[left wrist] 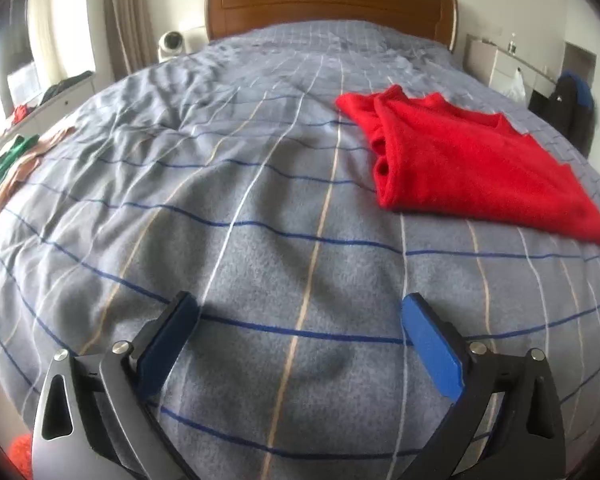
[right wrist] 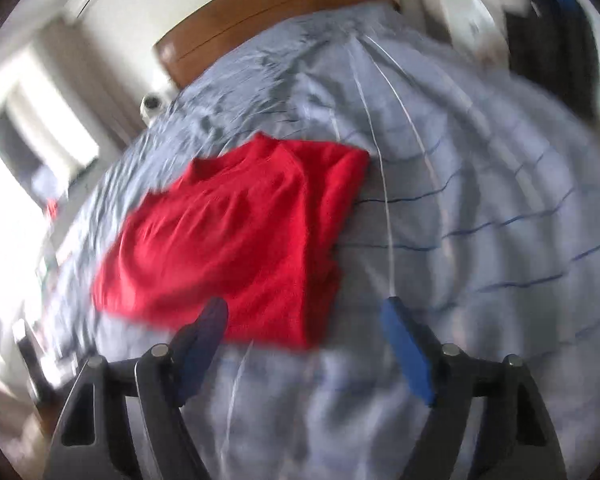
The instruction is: Fold small clothes
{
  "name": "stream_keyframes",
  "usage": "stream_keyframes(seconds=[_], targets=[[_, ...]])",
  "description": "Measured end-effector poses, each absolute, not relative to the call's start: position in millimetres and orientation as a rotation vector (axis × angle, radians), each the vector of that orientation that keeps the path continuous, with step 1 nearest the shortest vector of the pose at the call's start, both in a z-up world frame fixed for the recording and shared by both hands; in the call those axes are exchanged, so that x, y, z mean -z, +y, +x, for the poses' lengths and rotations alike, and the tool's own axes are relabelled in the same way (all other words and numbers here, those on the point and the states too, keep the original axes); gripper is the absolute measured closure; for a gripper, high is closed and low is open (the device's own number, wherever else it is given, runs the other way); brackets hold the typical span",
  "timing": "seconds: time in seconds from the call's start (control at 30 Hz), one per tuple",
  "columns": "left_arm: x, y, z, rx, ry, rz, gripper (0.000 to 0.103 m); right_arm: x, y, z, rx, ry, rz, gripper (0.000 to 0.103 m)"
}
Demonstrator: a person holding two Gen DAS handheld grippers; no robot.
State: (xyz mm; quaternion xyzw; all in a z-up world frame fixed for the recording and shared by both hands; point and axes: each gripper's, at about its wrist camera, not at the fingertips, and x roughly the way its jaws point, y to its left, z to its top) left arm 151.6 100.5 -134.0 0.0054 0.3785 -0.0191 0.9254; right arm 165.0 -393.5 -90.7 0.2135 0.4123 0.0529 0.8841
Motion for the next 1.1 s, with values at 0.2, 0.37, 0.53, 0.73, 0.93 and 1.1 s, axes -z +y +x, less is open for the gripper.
stream_keyframes(seconds=[0.2,0.37,0.53,0.73,0.93,1.1], targets=[[135.7,99.4,154.0,0.034,0.775,0.016,0.0,120.4,-392.3,232.1,-0.069,0.898,0.557,0.033],[132.5,105.3,155.3,0.049,0.787,-0.026,0.001,102.0,-354.4,248.2,-0.059,0.944,0.461,0.092],[131.7,112.5,160.4,0.047,0.796,-0.071,0.001,40.6,-271.6,259.6,-0.272,0.873,0.461,0.093],[130.0,123.4,157.4,0.036,0.794,-0.098,0.001,44.3,-143.9,292.5,-0.43,0.921,0.336,0.093],[129.9,130.1,157.6,0.025,0.809,-0.126,0.001,92.7,-89.3,295.3,-0.583,1.043,0.384,0.061],[129.5,133.8,161.7,0.027,0.822,-0.157,0.001,56.3,-121.1,266.0,-0.716,0.942,0.458,0.05]])
